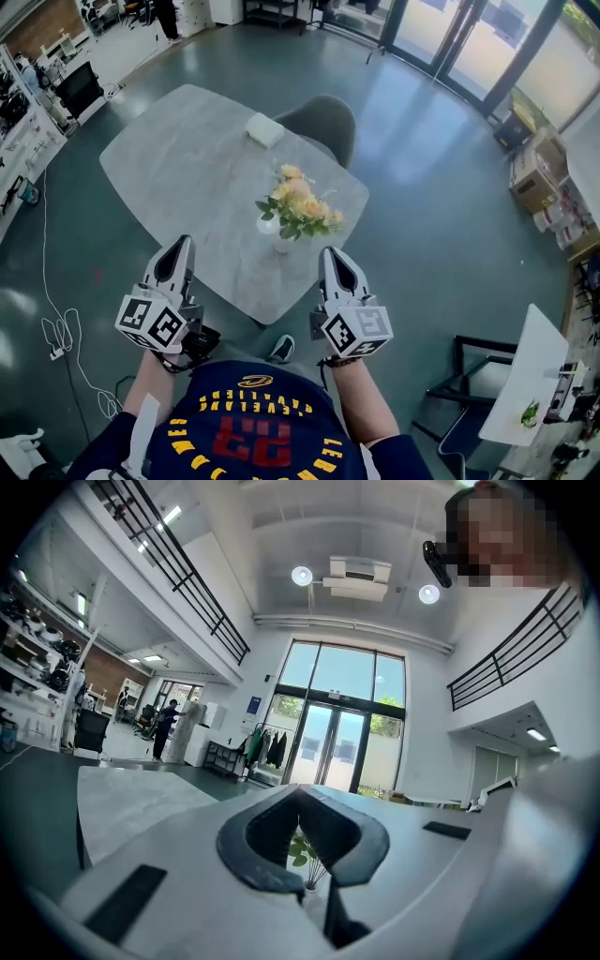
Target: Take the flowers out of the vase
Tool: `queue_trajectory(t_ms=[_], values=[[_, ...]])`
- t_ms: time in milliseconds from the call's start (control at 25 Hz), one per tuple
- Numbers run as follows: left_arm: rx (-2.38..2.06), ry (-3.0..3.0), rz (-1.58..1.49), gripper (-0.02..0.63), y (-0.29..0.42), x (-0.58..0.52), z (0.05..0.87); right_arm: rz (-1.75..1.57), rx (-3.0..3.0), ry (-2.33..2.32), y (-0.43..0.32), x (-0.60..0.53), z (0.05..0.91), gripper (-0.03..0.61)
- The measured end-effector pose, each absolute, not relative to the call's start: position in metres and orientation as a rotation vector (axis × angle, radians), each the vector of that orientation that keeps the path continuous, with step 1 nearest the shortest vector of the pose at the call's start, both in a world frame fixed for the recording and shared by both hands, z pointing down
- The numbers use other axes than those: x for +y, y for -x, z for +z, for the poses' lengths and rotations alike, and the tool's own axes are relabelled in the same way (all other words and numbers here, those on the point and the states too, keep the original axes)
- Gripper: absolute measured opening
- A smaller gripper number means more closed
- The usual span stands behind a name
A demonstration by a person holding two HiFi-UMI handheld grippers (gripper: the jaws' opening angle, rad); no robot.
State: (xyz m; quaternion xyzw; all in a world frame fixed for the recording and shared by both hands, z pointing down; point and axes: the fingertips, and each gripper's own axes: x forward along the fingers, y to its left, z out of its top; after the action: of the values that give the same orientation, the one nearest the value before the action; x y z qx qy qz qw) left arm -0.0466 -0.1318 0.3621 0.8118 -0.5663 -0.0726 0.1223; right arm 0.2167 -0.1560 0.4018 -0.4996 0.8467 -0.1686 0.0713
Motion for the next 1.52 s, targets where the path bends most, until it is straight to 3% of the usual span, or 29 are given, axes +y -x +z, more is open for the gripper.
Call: queue_trajectory(t_ms=[760,880,1040,1160,1280,1520], values=[[-1.408,-2.513,-0.194,0.003,0.049,-0.229,0.384,-0.441,2.367,1.826,-0.189,-0.204,0.437,0.011],[-1.356,-2.506,-0.17,0.005,0.047,-0.238,0.395,-0.437,2.332,1.881,-0.187,-0.202,0.443,0.073],[-1.301,-2.503,-0.136,0.006,0.04,-0.247,0.412,-0.429,2.272,1.993,-0.198,-0.202,0.455,0.238],[-1.274,-2.505,-0.105,0.091,0.034,-0.251,0.425,-0.489,2.245,2.049,-0.205,-0.2,0.477,0.308],[-1.238,-2.509,-0.061,0.178,0.026,-0.254,0.437,-0.554,2.278,2.059,-0.201,-0.199,0.502,0.324],[-1.19,-2.506,-0.007,0.189,0.025,-0.253,0.448,-0.742,2.429,1.991,-0.166,-0.204,0.556,0.324]])
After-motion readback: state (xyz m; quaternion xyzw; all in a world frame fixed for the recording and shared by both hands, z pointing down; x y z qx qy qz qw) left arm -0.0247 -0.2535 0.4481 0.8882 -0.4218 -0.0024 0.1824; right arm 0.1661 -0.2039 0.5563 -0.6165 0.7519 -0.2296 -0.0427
